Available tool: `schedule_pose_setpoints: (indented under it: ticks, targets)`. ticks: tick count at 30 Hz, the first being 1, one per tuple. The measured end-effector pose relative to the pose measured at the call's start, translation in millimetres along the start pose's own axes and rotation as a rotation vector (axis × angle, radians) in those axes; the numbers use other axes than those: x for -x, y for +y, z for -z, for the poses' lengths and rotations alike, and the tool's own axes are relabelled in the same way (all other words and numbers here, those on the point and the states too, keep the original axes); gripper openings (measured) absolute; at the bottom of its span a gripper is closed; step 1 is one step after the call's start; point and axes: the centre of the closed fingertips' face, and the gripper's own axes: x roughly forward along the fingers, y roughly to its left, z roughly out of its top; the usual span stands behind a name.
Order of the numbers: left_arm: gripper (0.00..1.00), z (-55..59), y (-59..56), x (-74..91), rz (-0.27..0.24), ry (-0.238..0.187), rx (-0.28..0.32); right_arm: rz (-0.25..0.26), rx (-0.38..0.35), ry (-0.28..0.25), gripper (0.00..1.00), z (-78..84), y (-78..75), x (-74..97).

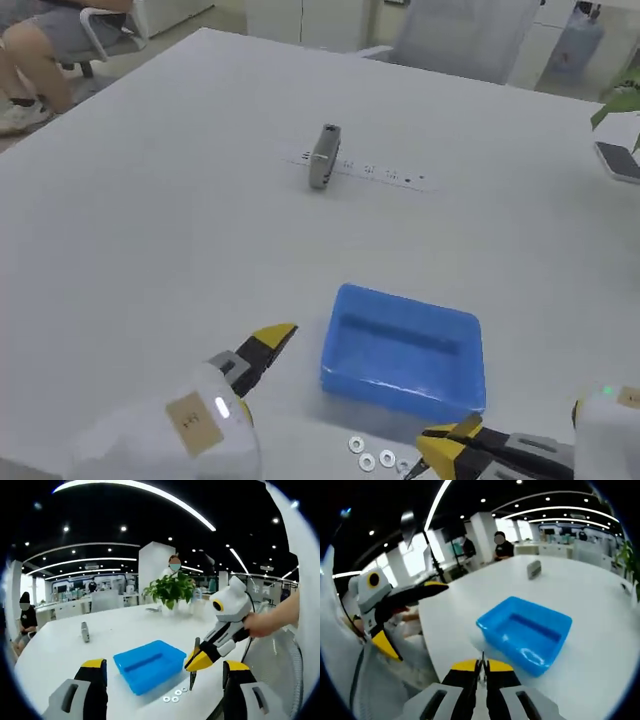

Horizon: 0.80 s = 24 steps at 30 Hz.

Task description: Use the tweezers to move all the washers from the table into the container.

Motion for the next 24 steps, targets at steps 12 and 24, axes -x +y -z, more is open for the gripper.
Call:
schedule_pose_setpoints:
  ticks: [12, 24]
  targets:
    - [0.99, -17.8, 11.2, 2.6, -0.044, -0.110, 0.069, 0.102, 0.004, -0.138, 0.02, -60.9, -27.3, 19.5]
    - [0.97, -5.4, 21.5, 0.3, -0.048, -0.066, 0.175, 0.292, -0.082, -0.152, 0.02, -62.7, -89.2, -1.7]
